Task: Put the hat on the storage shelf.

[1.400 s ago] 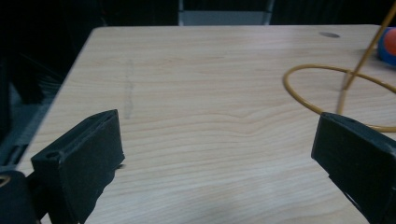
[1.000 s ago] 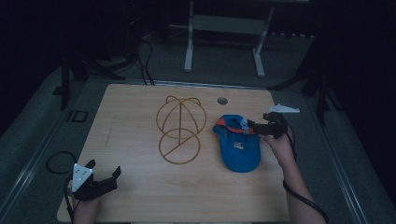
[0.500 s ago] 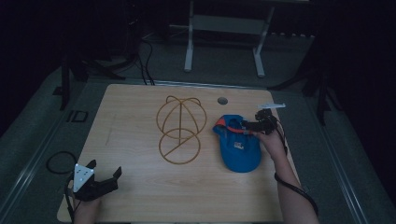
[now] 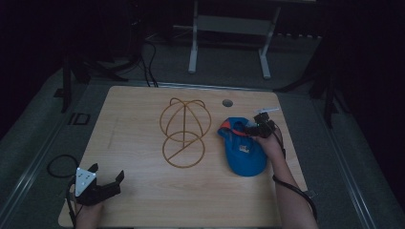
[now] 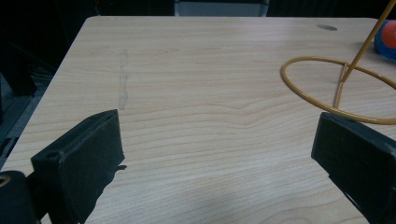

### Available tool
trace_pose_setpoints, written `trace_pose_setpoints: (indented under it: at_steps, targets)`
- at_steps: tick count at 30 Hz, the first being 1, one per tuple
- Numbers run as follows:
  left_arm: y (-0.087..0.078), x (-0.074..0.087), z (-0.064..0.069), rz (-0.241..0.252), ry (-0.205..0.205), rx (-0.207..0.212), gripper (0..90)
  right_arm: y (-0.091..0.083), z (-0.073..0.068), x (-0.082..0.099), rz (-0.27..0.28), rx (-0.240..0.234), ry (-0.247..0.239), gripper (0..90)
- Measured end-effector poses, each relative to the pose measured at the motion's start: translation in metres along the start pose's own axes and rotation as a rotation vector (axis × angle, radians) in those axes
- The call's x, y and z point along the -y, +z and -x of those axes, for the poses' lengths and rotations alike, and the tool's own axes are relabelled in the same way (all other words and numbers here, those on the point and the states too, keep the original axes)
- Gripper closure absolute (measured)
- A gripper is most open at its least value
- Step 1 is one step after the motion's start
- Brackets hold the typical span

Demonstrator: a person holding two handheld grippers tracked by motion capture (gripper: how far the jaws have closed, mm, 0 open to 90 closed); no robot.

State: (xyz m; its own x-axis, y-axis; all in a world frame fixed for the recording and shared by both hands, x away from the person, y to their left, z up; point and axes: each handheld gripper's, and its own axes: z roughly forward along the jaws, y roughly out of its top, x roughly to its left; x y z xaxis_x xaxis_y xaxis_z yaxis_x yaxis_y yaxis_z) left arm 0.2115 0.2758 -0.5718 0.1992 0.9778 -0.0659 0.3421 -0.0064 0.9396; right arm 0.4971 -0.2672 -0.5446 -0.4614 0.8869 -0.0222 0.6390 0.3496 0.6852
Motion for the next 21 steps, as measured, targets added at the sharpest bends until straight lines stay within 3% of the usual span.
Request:
trace_pose_setpoints:
  at_steps: [5, 9, 14, 21]
  targets:
    - [0.0001, 0.0002, 0.0004, -0.004, 0.003, 0.005, 2.4, 0.0060, -0.0001, 0.0043, -0.049, 0.003, -0.039, 28.3]
    - [0.0004, 0.0003, 0.0002, -0.005, 0.002, -0.002, 2.4, 0.0060, -0.0009, 0.0048, -0.053, -0.006, -0.062, 32.0]
    - [-0.0003, 0.0000, 0.0008, -0.001, -0.001, -0.002, 2.4, 0.0044, -0.0013, 0.0051, -0.051, -0.058, -0.068, 49.2]
    - [-0.0001, 0.0001, 0.0012, -0.004, 0.003, -0.004, 2.4, 0.0031, -0.0089, 0.0020, -0.067, -0.097, -0.124, 79.1]
